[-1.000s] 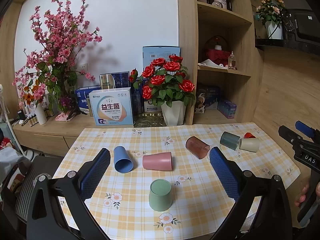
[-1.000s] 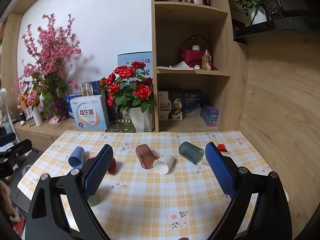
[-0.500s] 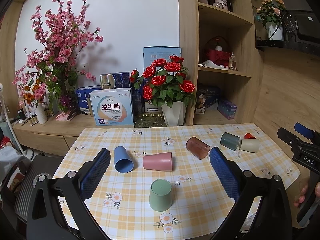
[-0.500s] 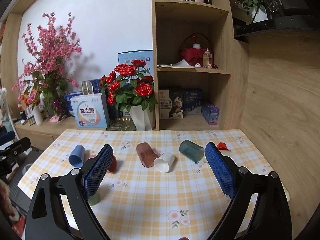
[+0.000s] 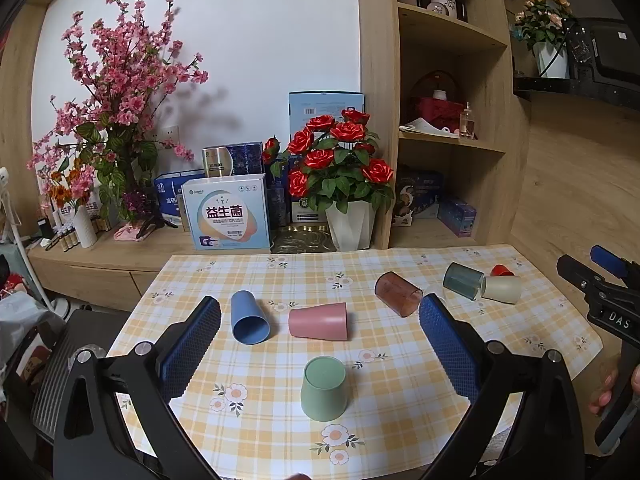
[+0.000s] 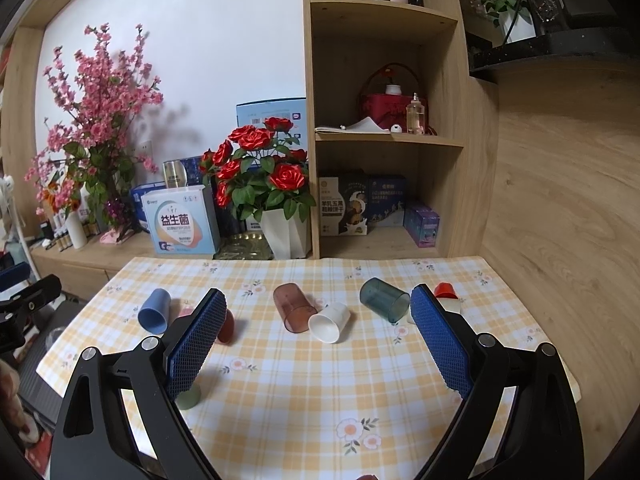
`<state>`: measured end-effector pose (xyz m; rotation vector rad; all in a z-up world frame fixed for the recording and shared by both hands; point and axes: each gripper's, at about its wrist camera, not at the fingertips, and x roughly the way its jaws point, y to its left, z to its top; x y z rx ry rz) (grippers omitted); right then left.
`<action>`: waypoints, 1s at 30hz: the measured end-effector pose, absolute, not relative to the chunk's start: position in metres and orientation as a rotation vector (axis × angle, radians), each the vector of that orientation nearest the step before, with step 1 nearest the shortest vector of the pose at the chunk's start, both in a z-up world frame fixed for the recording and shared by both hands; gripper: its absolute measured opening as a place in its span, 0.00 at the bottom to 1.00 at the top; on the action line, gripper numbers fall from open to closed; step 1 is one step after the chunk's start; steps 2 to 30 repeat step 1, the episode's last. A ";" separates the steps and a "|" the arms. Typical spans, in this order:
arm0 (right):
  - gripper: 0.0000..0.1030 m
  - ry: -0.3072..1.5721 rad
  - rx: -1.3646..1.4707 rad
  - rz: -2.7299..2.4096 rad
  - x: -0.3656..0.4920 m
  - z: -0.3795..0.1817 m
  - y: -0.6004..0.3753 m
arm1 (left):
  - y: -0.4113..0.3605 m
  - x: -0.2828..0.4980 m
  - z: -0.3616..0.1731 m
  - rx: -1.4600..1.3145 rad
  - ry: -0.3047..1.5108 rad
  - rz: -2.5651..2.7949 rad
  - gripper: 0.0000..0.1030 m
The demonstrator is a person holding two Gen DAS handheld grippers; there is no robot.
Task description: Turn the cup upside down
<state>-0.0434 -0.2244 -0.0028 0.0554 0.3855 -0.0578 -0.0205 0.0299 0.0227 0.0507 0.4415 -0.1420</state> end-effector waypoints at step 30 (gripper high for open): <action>0.88 0.387 0.055 -0.057 -0.044 -0.003 -0.224 | 0.030 -0.020 0.022 0.050 0.443 -0.141 0.94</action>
